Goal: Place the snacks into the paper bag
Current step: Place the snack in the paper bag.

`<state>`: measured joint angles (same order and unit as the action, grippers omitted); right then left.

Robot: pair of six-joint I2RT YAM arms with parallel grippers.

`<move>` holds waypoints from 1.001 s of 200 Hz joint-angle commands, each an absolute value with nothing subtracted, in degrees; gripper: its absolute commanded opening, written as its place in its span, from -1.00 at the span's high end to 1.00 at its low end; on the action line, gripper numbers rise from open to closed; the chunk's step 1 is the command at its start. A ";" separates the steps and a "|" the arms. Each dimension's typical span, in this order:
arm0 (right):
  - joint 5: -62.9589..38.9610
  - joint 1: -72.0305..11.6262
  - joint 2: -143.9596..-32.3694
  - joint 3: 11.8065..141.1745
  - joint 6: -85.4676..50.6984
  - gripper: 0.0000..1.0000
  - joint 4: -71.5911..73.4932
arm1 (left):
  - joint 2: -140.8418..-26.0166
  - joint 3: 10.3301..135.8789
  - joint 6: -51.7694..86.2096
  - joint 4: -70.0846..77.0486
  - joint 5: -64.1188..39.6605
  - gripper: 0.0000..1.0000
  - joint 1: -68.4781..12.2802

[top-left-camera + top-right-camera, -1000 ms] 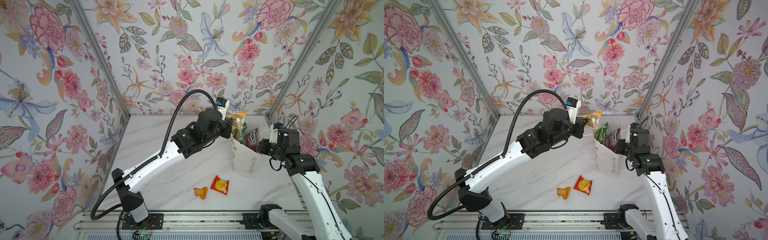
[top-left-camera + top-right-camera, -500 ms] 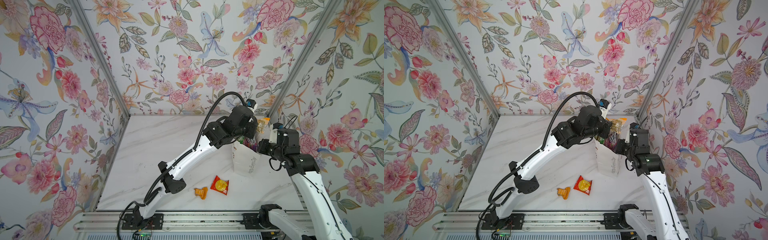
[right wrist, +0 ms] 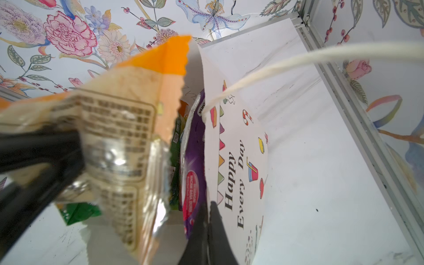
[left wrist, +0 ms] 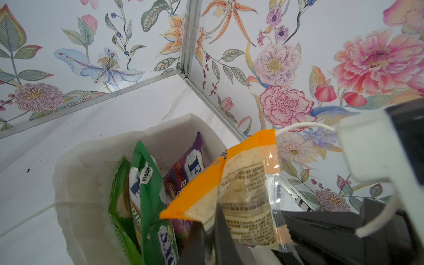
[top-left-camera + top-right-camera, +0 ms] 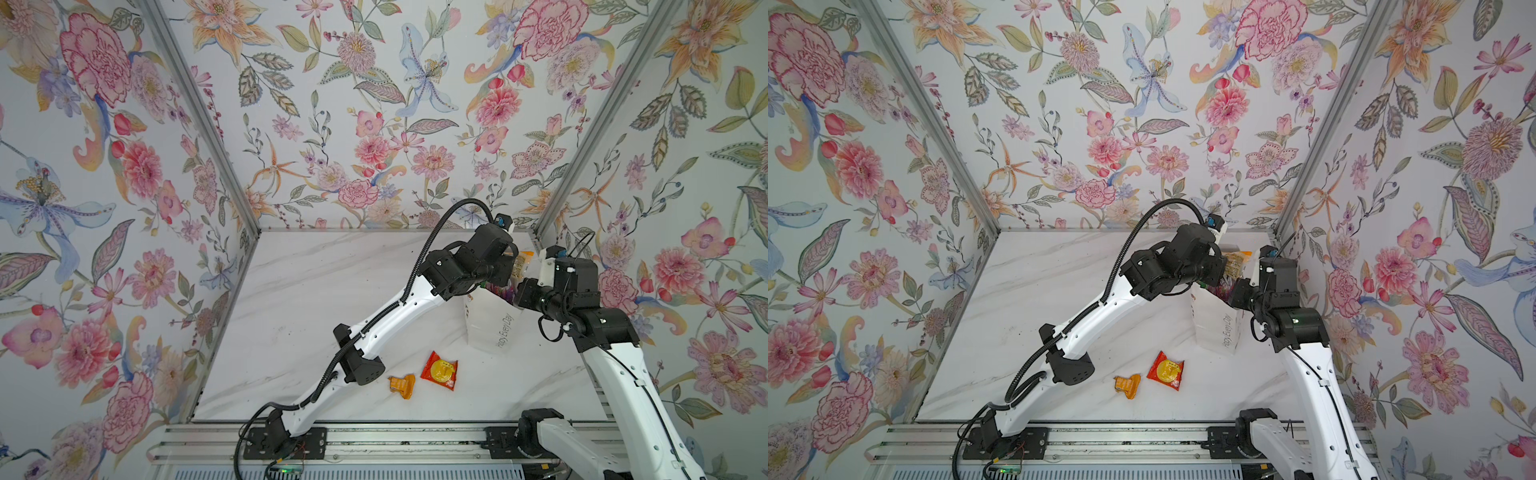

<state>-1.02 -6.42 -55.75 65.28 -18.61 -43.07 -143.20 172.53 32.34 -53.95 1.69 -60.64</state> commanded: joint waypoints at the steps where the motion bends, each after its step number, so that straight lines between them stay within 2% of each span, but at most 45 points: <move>1: -0.99 -6.94 -55.17 65.81 -18.21 1.00 -43.29 | -144.23 174.11 32.72 -55.37 2.32 0.86 -59.76; 9: -1.01 -6.99 -55.11 65.74 -18.27 1.00 -43.34 | -144.02 174.11 32.47 -55.50 2.84 0.74 -59.77; 33: -1.14 -6.94 -55.02 65.57 -18.24 1.00 -43.31 | -142.56 174.09 31.21 -56.31 5.45 0.19 -59.73; 45: -0.97 -6.92 -54.93 65.44 -18.27 1.00 -43.32 | -141.74 174.08 30.43 -56.68 6.58 0.03 -59.77; 65: -0.88 -6.92 -54.92 65.43 -18.17 1.00 -43.26 | -140.44 174.11 29.54 -58.00 9.91 -0.13 -59.76; 119: -1.00 -6.93 -54.94 65.39 -18.15 1.00 -43.29 | -138.06 174.06 29.36 -61.78 16.23 -0.23 -57.94; 200: -1.03 -6.94 -54.62 65.13 -18.20 1.00 -43.32 | -139.94 174.05 32.23 -65.85 11.01 -0.22 -52.83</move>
